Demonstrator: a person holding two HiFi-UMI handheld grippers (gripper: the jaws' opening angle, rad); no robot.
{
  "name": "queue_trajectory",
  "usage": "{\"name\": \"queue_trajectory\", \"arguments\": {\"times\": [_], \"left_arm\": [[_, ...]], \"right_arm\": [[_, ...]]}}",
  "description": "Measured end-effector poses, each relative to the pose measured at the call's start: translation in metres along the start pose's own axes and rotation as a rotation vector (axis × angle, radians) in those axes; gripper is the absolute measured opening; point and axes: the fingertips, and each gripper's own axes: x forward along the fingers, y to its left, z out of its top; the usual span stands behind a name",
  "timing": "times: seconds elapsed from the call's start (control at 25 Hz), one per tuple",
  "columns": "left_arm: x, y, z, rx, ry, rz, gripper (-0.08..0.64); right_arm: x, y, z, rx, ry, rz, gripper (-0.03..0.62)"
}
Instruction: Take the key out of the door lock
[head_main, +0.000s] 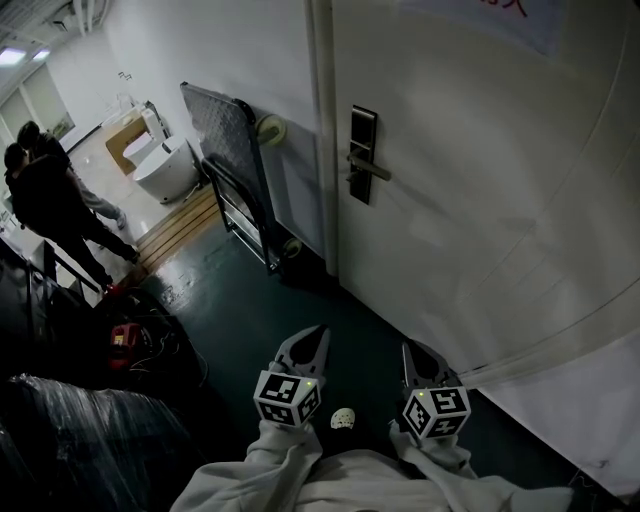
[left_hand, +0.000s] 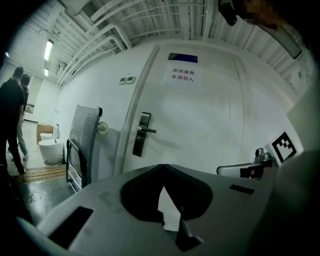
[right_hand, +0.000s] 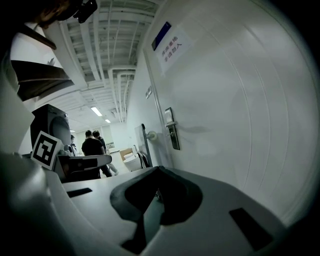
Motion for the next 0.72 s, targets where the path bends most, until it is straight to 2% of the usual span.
{"name": "queue_trajectory", "arguments": {"times": [0.32, 0.72], "left_arm": [[-0.004, 0.009, -0.006, -0.017, 0.015, -0.016, 0.012], [-0.002, 0.013, -0.027, -0.046, 0.059, -0.013, 0.012]], "right_arm": [[0.01, 0.014, 0.0, -0.009, 0.001, -0.008, 0.052], [0.012, 0.003, -0.01, 0.007, 0.029, -0.037, 0.052]]}}
